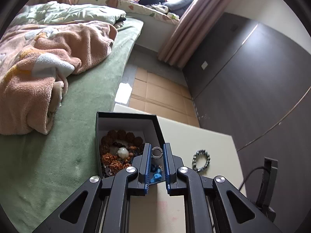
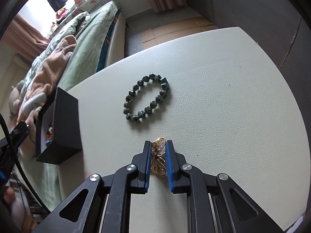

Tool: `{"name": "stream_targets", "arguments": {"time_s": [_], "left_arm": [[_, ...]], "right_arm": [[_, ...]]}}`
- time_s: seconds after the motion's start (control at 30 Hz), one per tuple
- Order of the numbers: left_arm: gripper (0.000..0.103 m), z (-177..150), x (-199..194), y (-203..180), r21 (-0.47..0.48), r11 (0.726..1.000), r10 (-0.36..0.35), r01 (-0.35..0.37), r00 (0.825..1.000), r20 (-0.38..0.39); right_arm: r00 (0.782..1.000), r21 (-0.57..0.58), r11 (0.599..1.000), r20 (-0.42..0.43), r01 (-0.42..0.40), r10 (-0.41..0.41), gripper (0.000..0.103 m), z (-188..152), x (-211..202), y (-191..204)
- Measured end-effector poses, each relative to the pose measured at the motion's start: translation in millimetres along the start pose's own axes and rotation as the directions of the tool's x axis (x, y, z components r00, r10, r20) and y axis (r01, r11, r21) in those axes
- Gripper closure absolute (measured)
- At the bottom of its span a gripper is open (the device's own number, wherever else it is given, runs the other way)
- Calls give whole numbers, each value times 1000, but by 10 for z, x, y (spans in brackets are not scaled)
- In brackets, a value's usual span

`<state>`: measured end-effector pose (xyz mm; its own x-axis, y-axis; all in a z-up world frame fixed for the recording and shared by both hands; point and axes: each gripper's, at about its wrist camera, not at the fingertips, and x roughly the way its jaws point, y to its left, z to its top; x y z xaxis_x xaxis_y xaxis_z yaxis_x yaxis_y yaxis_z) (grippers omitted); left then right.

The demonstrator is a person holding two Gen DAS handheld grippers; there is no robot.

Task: Organize jewelry
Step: 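Carry the ring to the box with left tool while right tool grasps gold butterfly charm, then release the ring into the box with left tool while right tool drops butterfly charm in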

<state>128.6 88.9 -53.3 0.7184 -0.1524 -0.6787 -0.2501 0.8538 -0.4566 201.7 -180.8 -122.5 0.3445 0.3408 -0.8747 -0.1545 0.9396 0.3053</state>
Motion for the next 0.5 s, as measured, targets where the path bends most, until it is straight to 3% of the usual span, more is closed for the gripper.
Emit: {"name": "stream_targets", "arguments": {"time_s": [0.1,0.13,0.17,0.23,0.5], "left_arm": [[88,35,-11,57,-43,999,-22,21,1000,-10],[79,39,-14,79,-58,998,-23,22,1000,-14],[59,44,-19,101,-72,997,-19,18,1000,-16],[36,50,-61,148,-95,995,-2,3,1000,5],[35,121,-208,289,-139,990,6,-1,999,36]], "right_arm": [[999,-3,999,33,-35,35,87,6,-121,30],[998,-6,999,46,-47,47,87,10,-166,49],[997,-9,998,58,-59,60,87,13,-213,66],[993,-18,996,80,-82,83,87,22,-276,110],[967,-97,981,177,-167,182,87,73,-519,455]]}}
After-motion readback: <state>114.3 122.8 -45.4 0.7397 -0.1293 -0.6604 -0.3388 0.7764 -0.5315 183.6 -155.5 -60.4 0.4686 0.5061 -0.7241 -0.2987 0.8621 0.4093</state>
